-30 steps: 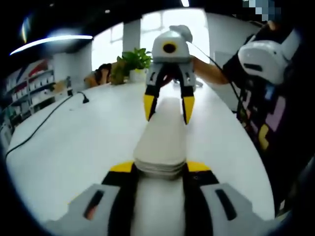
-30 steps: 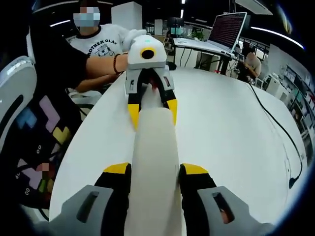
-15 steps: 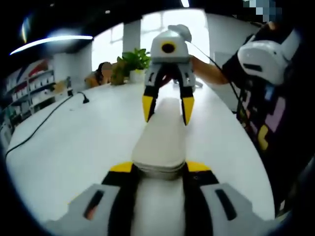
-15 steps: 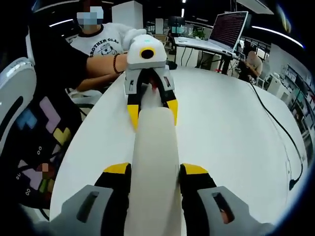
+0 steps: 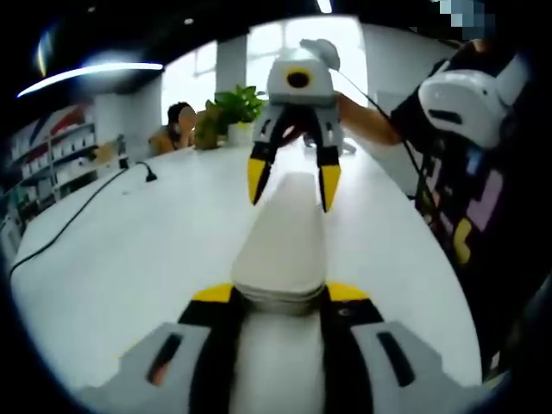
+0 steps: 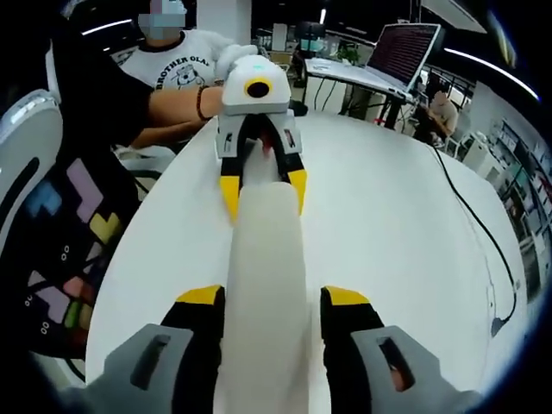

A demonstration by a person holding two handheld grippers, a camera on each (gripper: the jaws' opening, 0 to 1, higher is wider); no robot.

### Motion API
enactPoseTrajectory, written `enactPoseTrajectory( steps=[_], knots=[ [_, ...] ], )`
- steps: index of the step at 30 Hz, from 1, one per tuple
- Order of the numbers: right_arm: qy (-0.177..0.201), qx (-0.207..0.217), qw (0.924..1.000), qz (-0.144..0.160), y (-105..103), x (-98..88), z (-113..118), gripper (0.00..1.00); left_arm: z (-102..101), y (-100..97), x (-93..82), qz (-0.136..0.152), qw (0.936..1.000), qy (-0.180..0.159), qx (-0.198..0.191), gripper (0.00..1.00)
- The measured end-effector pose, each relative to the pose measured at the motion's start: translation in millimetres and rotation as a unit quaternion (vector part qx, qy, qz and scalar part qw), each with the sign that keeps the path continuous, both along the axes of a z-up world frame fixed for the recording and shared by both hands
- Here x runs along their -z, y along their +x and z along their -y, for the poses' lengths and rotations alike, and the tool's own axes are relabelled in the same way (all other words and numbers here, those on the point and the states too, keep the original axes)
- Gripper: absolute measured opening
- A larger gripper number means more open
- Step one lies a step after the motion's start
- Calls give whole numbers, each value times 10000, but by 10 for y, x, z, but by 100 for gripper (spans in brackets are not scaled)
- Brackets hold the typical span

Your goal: Arrange the utensils inside the cutlery case until each visible utensil rests in its matching compartment.

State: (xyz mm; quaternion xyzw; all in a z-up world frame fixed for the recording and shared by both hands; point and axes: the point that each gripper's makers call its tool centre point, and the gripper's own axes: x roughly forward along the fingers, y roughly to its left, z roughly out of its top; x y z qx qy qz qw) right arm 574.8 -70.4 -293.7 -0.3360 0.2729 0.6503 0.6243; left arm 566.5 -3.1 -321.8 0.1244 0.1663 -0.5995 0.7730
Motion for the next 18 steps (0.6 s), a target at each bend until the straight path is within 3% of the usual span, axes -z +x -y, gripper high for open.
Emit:
enactPoseTrajectory(
  steps=[4,9,16,18],
  knots=[
    [276,294,9988,-277,-26,-164,-176,41,3,-5,-2,10,10000,-6,-13,39],
    [359,46,9989,-292,-98,-245,-390,27,7,-16,-5,17,10000,-9,26,39],
    [22,-18,9999,-106,-66,-137,-628,26,-2,-7,-6,20,10000,-12,44,39],
    [-69,-136,9999,-80,-58,-84,-666,21,-10,-2,-5,23,10000,-26,44,39]
  ],
)
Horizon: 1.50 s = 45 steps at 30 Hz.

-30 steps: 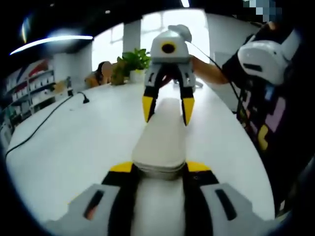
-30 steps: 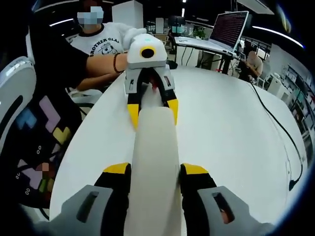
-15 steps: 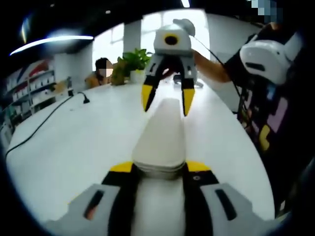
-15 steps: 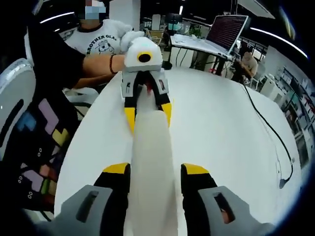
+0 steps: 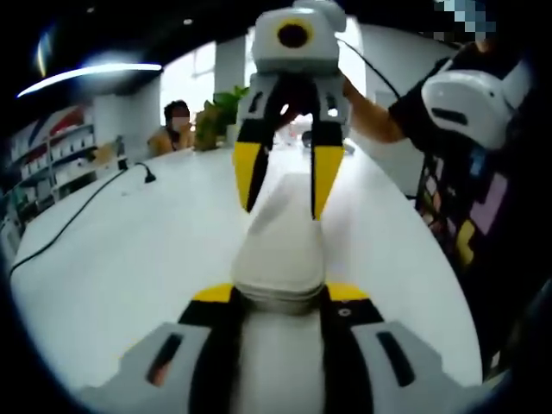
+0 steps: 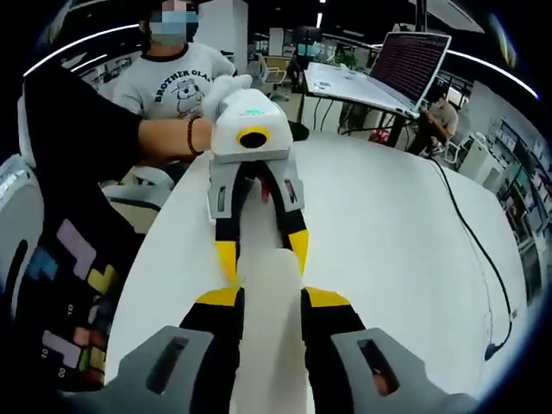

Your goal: Arrange the utensils inside the cutlery case until each visible utensil rests in its matching compartment.

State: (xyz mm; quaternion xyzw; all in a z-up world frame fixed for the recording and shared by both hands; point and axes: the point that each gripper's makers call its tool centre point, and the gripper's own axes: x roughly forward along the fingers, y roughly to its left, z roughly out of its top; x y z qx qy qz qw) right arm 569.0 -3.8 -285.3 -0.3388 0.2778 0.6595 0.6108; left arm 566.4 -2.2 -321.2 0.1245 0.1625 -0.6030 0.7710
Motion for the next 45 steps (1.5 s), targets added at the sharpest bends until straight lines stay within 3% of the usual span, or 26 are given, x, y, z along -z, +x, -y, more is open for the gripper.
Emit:
enactPoseTrajectory(
  steps=[2,4,6,12,14,17,27,33,38,45],
  knots=[
    [79,66,9995,-290,-14,-14,-99,19,-5,4,1,4,10000,-22,-3,39],
    [2,-40,9996,-263,30,-14,-176,19,-10,10,3,4,10000,-37,-3,39],
    [-155,-31,9997,-168,40,21,-75,19,-18,20,6,3,10000,-41,1,39],
    [-409,-84,9989,-207,-1,72,-102,18,-29,30,10,1,10000,-51,13,39],
    [-616,-115,9980,-39,23,111,-82,18,-30,30,10,2,10000,-47,16,39],
    [-737,-145,9972,-23,-6,113,-116,18,-34,30,11,-1,10000,-49,15,39],
    [-1559,-260,9874,84,-57,149,-139,18,-29,9,2,-1,10000,-32,0,39],
    [-1964,-567,9780,425,-65,184,-152,16,-30,1,1,-2,10000,-61,-15,40],
    [-2159,-423,9753,201,-43,208,-160,16,-33,7,1,-7,10000,-63,-13,40],
    [-2304,-498,9717,151,-24,222,-165,16,-32,13,1,-8,10000,-73,-16,40]
  ],
)
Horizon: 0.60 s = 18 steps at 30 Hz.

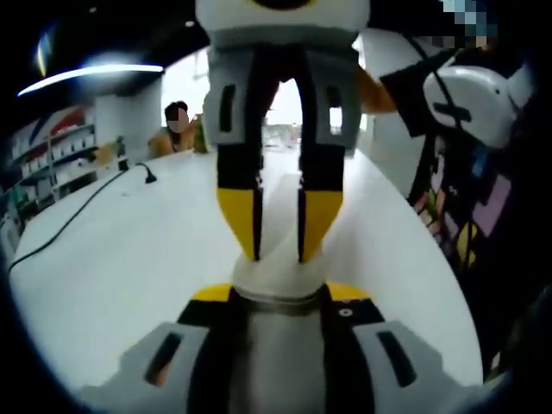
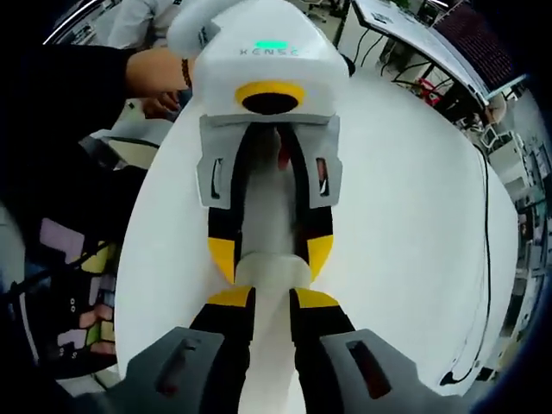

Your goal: Arrange the utensils inside the cutlery case until each visible utensil rests in its matching compartment.

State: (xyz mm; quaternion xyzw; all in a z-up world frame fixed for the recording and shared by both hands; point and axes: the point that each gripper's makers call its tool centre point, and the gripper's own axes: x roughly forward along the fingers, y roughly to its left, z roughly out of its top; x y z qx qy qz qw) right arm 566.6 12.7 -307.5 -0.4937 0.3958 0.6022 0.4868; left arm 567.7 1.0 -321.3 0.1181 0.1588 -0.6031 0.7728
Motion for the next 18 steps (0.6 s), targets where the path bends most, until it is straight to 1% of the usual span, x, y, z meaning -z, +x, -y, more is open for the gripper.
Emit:
enactPoseTrajectory(
  steps=[2,5,6,7,11,15,18],
  knots=[
    [-49,39,10000,-33,13,3,-6,15,-3,4,0,-2,10000,0,2,40],
    [-126,58,9999,-1,11,4,-4,15,-7,9,1,-4,10000,5,3,40],
    [-133,67,9999,-2,15,-3,2,14,-8,10,1,-5,10000,7,4,40],
    [-127,-11,9999,5,15,-3,4,14,-2,6,1,-5,10000,8,6,40],
    [-139,15,9999,23,21,-8,8,14,6,1,1,-10,10000,25,8,40],
    [-119,12,9999,13,30,-15,11,14,13,-3,2,-10,10000,33,2,40],
    [-2,-54,10000,19,25,-21,21,14,15,-5,3,-10,10000,37,2,40]
  ],
)
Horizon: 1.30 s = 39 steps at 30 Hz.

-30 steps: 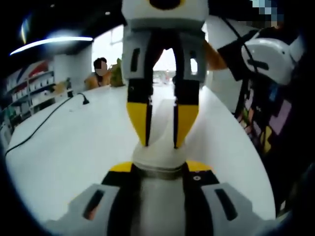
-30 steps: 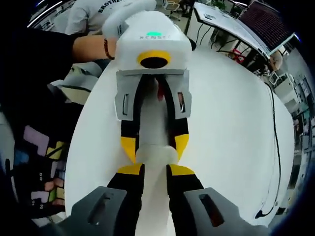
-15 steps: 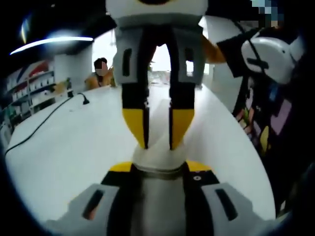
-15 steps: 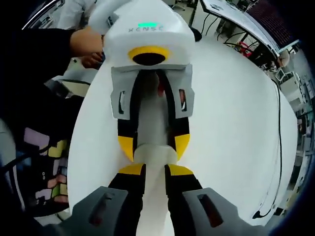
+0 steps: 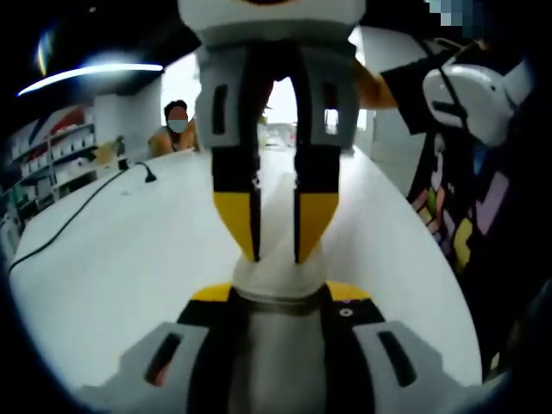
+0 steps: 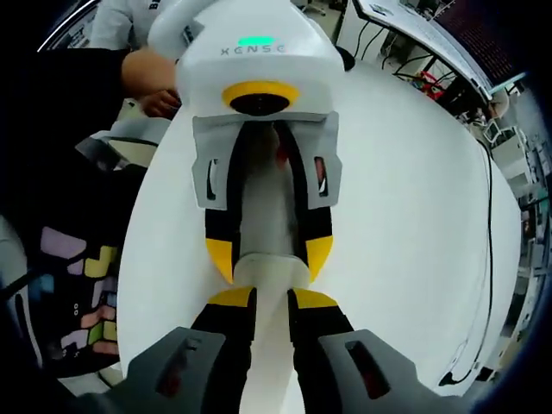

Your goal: Arrange the utensils inside the cutlery case until each visible utensil rests in its matching compartment.

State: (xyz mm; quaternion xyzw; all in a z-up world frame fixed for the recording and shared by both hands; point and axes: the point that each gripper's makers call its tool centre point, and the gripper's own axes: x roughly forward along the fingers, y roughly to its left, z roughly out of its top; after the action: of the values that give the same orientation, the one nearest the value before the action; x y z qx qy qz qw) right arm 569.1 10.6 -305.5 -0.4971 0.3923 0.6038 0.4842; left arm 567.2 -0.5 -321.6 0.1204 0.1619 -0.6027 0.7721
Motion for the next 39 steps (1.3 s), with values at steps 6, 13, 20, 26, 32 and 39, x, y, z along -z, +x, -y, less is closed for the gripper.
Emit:
enactPoseTrajectory(
  steps=[6,13,20,26,32,39],
  knots=[
    [420,-220,9988,103,-55,-9,1,9,-7,2,4,-4,10000,52,-26,40],
    [949,-280,9951,5,-92,-21,4,6,-16,1,10,-15,9999,117,-69,41],
    [1677,111,9857,-139,-79,-161,100,7,-7,-16,14,-27,9999,160,-49,41],
    [1899,307,9809,281,67,-467,505,14,-17,-15,21,-39,9998,208,-40,40],
    [2288,468,9663,1082,376,-779,1012,16,-17,-9,29,-33,9998,197,-44,40],
    [2255,948,9612,1277,500,-834,1481,16,-2,-3,30,-27,9999,161,-10,40]
  ],
)
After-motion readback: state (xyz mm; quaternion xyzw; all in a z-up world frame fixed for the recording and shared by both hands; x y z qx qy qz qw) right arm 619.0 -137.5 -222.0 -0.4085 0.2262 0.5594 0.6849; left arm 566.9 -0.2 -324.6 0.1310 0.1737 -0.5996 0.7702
